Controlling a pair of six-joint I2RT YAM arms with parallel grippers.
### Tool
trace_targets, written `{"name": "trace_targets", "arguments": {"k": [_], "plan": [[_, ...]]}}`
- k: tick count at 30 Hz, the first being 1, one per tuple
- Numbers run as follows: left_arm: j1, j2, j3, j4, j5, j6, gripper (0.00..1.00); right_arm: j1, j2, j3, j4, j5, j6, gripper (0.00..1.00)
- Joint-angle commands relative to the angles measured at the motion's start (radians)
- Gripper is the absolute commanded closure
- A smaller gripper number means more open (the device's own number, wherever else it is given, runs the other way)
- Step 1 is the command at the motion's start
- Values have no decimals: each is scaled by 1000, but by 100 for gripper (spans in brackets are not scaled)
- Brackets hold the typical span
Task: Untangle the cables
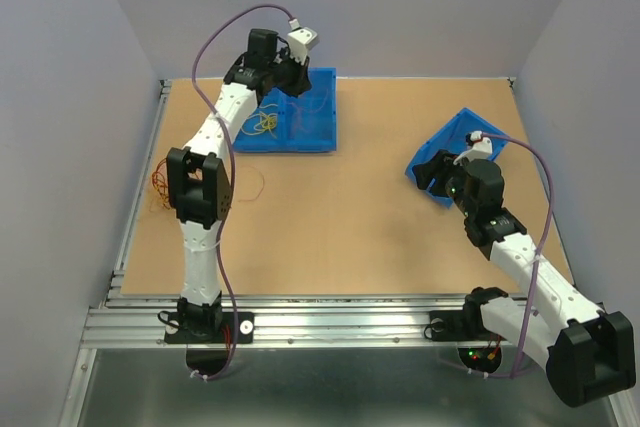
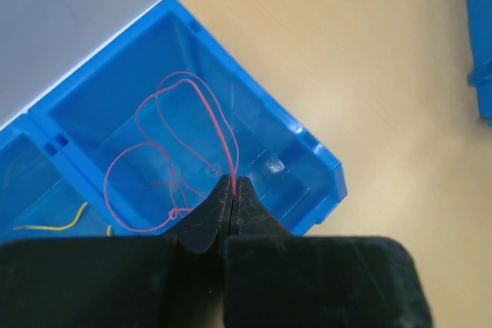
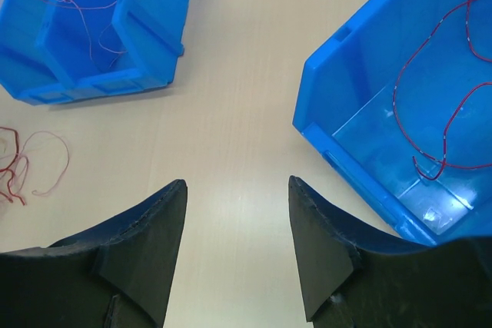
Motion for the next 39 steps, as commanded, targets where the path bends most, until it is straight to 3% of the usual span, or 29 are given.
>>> {"name": "trace_targets", "arguments": {"k": [1, 6, 12, 14, 15, 18, 22, 29, 35, 39], "plan": [[-28, 1, 13, 62, -106, -33, 100, 3, -12, -27, 67, -5, -1, 39], [-77, 70, 11, 18, -377, -24, 100, 3, -4, -33, 74, -8, -1, 39], [-84, 162, 69, -51, -467, -59, 100, 3, 5, -39, 75, -8, 0, 40], [-89, 159, 68, -70, -469, -53, 74, 3, 5, -41, 78, -10, 2, 40], [-92, 130, 39, -52, -464, -50, 59, 3, 7, -41, 77, -10, 2, 39], [-92, 15, -65, 17, -452, -43, 44, 5, 11, -39, 78, -16, 2, 39], [-92, -157, -186, 63, -404, -38, 33, 10, 20, -42, 84, -21, 2, 39], [-92, -421, -415, 100, -334, -29, 26, 19, 45, -39, 93, -37, -1, 37], [-86, -666, -682, 163, -537, 19, 25, 48, 19, -45, 97, -82, -1, 37], [-52, -887, -948, 174, -672, 106, 13, 95, 7, -62, 115, -105, -9, 17]]}}
